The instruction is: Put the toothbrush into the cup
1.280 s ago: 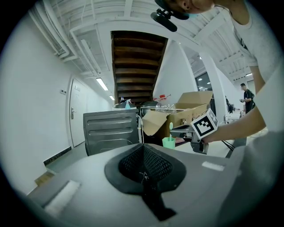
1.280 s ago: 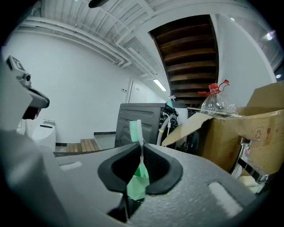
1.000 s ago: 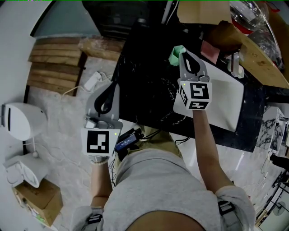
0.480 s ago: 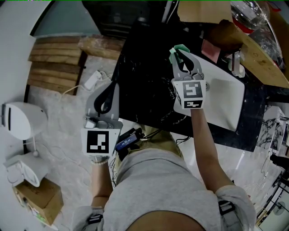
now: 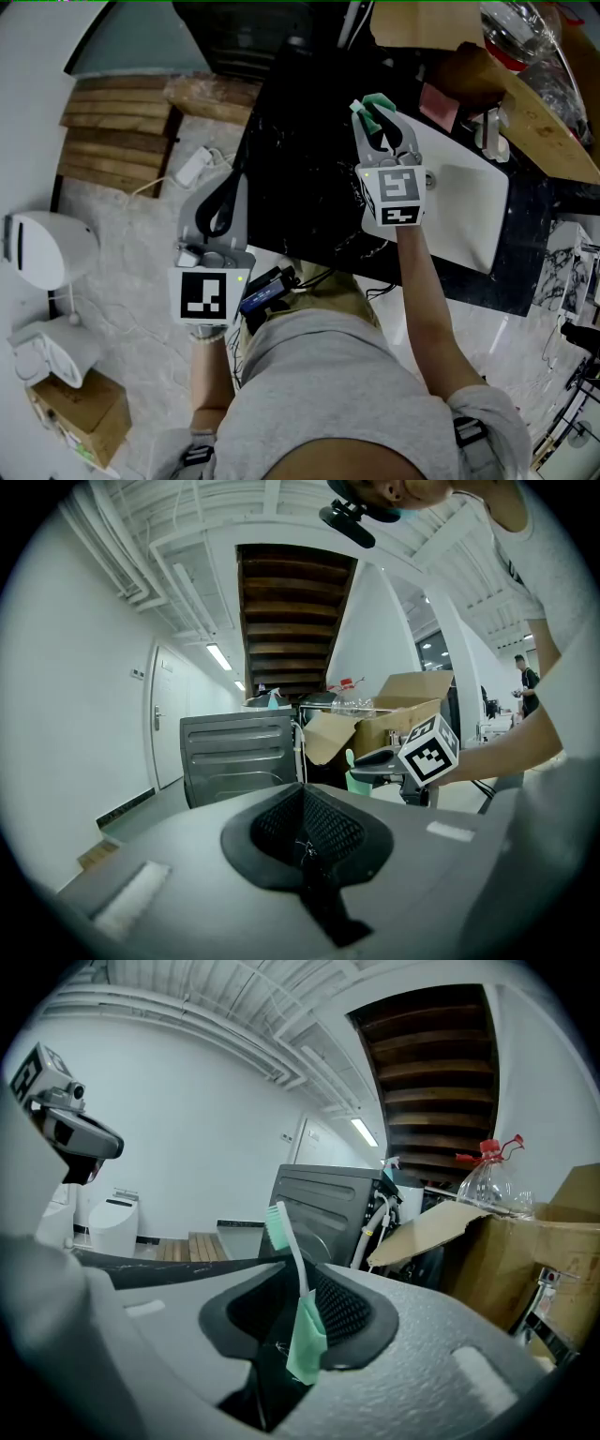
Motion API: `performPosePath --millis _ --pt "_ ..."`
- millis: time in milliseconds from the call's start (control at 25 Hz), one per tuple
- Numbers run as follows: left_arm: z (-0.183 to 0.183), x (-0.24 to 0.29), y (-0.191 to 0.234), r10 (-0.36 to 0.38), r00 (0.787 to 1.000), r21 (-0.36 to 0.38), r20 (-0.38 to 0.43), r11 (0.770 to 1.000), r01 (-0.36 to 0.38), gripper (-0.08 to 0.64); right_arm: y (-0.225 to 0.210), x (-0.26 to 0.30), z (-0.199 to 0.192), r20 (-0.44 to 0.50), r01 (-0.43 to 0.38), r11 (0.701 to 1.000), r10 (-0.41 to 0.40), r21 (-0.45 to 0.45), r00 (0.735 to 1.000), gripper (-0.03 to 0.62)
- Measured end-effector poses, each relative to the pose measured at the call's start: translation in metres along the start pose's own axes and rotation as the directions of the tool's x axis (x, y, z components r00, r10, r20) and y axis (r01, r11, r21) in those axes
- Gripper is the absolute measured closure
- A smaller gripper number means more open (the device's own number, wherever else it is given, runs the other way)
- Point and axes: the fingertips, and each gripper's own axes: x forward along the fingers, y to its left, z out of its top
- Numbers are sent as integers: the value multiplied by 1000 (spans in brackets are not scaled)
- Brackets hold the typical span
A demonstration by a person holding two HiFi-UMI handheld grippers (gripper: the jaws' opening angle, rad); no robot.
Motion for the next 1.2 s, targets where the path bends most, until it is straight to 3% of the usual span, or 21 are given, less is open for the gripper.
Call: performPosePath --millis 280,440,880,1200 --pt "2 1 -4 -24 1000 -5 10 1000 24 551 -4 -12 -2 -10 24 997 -24 70 1000 492" --pt "4 2 -11 -56 998 2 18 998 56 551 -7 -27 3 -5 66 992 -66 112 998 598" --pt "13 0 -33 -154 987 23 49 988 153 551 -13 -87 9 39 135 954 -151 267 988 601" --pt "22 -8 -49 -220 973 56 74 975 217 551 -1 -137 19 59 190 966 -203 174 977 601"
